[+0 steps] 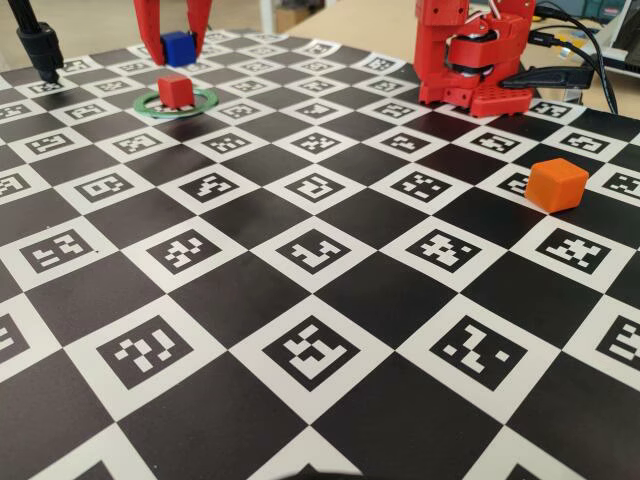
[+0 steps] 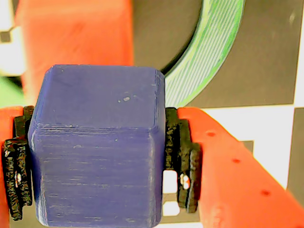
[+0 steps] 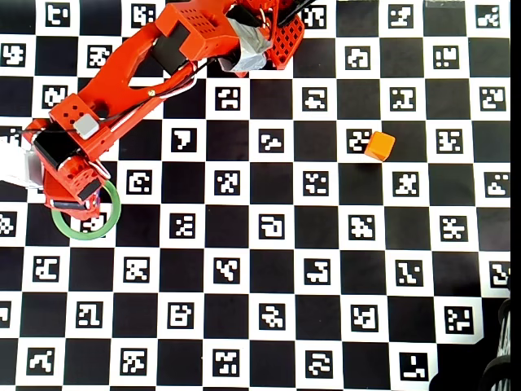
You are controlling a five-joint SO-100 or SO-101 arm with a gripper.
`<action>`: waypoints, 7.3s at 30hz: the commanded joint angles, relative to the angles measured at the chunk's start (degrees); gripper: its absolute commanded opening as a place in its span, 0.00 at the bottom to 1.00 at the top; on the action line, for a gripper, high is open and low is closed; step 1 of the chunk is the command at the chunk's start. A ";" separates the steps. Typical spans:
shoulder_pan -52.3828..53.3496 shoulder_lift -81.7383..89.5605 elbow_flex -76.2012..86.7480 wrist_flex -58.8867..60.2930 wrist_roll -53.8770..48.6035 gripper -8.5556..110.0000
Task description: Grab the red cube then put it in the green circle then put the blue cube on top and finally the orange cube on top
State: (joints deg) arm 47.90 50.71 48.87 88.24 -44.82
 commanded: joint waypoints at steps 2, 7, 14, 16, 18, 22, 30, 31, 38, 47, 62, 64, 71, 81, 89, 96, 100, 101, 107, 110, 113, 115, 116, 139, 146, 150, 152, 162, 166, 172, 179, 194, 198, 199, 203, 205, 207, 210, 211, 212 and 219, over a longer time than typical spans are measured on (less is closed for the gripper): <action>0.53 6.59 -0.79 -1.67 0.88 0.14; 0.53 6.68 -1.14 -2.46 1.05 0.14; 0.62 6.68 -3.34 -2.29 1.05 0.14; 0.62 6.68 -4.04 -2.11 1.05 0.14; 0.70 6.68 -4.48 -1.93 0.97 0.14; 0.88 6.77 -4.48 -2.20 0.79 0.14; 1.14 6.77 -3.69 -4.13 0.70 0.14; 1.14 6.77 -3.34 -4.48 0.62 0.14; 1.14 6.77 -2.11 -5.80 0.35 0.14; 1.23 7.12 -0.79 -6.33 0.00 0.14; 1.05 7.91 0.62 -6.15 -2.11 0.14; 0.88 8.17 0.88 -6.06 -2.55 0.14; 0.35 8.61 0.97 -5.98 -3.34 0.14; -0.09 8.96 0.97 -5.80 -3.96 0.14; -0.18 8.88 1.67 -6.06 -4.13 0.14; -0.18 8.79 2.46 -6.50 -4.04 0.14; -0.18 8.88 2.46 -6.77 -2.81 0.15; -0.18 8.88 2.46 -6.77 -2.46 0.16; 0.00 9.05 2.64 -6.68 -2.72 0.31; 0.09 9.05 2.72 -7.12 -2.20 0.37; 0.26 9.05 2.55 -7.56 -1.05 0.42; 0.35 9.23 2.55 -7.73 -0.53 0.44; 0.35 9.32 2.55 -7.82 -0.26 0.45; 0.62 13.01 2.55 -4.92 -1.32 0.46; 0.88 16.79 2.46 -2.37 -2.46 0.46; 0.53 19.60 2.46 0.18 -1.93 0.46; 0.35 21.01 2.64 1.67 -1.49 0.46; -2.02 29.09 4.39 8.09 6.94 0.45; -4.57 34.72 10.02 8.79 12.57 0.45; -8.79 40.69 15.47 13.01 19.78 0.45; -13.62 47.81 22.76 13.71 29.27 0.44; -32.43 56.78 36.12 13.80 42.01 0.44; -38.67 59.15 38.32 13.54 45.53 0.44; -40.08 59.68 38.76 13.18 46.32 0.44; -46.14 60.64 39.90 12.83 50.36 0.44; -49.31 60.56 40.34 12.39 53.70 0.44; -52.56 60.73 40.96 11.43 56.60 0.44; -57.57 61.35 40.96 9.40 58.36 0.44; -59.50 61.44 40.96 9.23 58.36 0.44; -61.17 61.35 40.96 9.05 58.80 0.44; -71.46 58.80 41.48 8.44 66.88 0.44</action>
State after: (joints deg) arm -19.69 108.02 90.79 97.56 18.11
